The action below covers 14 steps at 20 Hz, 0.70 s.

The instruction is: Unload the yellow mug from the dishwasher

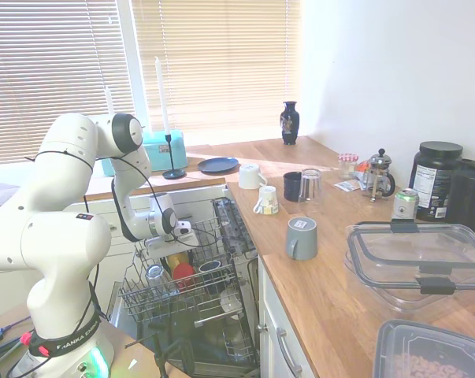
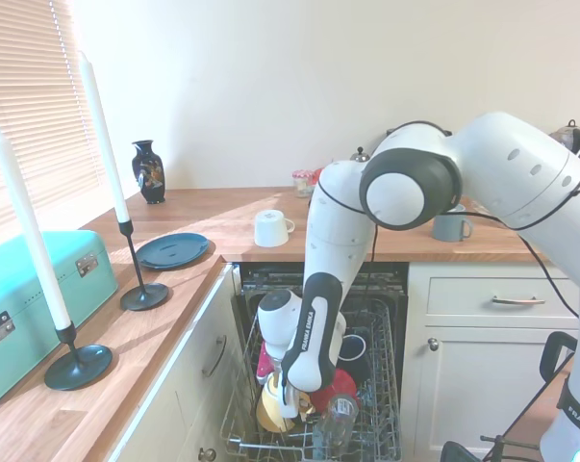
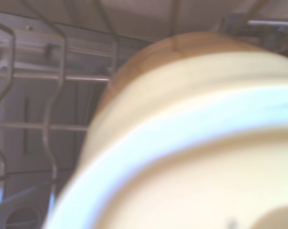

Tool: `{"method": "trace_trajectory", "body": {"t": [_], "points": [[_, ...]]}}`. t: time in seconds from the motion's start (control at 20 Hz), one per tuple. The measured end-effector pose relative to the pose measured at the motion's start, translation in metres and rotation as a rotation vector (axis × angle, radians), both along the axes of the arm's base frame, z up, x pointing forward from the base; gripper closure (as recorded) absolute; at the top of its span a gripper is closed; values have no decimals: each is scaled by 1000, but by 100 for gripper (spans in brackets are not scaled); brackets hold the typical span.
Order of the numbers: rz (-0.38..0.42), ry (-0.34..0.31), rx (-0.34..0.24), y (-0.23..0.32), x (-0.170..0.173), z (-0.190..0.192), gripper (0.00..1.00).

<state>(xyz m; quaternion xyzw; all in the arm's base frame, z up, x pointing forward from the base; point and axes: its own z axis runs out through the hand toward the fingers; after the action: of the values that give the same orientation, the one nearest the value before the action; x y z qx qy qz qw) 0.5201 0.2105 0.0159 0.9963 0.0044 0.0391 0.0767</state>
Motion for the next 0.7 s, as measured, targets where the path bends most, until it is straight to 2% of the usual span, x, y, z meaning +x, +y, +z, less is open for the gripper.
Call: {"method": "trace_trajectory", "body": {"t": [0.7], "points": [[10, 44, -30, 13, 1, -3, 100]]}}
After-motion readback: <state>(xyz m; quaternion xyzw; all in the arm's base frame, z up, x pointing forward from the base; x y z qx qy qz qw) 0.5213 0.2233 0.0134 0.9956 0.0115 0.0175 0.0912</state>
